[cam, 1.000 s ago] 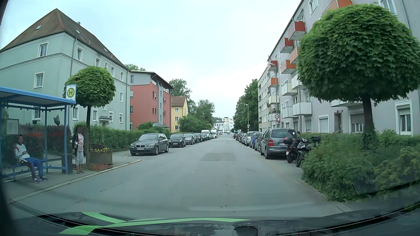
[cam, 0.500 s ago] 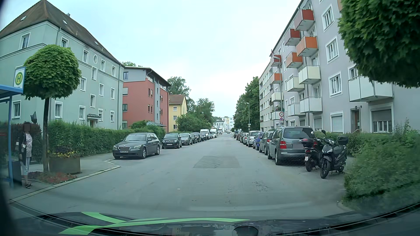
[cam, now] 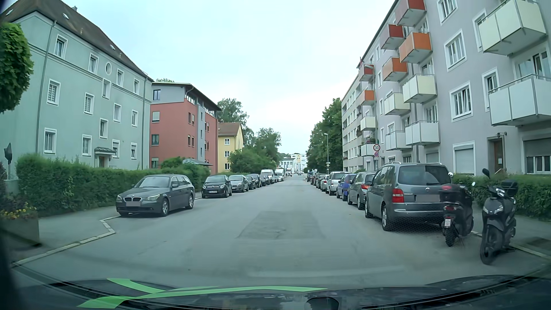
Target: Follow the waypoints while adhering to traffic rules and regulations
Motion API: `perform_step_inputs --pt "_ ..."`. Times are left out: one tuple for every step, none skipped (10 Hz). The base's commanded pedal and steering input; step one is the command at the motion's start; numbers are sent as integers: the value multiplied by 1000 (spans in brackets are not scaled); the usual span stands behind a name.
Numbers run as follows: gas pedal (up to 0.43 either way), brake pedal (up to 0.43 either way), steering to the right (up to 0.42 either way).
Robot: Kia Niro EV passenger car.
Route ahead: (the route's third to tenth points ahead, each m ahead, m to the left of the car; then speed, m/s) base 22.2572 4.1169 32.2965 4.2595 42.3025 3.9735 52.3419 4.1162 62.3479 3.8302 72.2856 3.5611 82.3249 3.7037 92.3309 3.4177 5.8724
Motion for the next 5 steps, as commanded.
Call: perform_step_inputs --pt "39 0 -2" --pt "39 0 -2" --pt "39 0 -2" --pt "39 0 -2" --pt "39 0 -2"
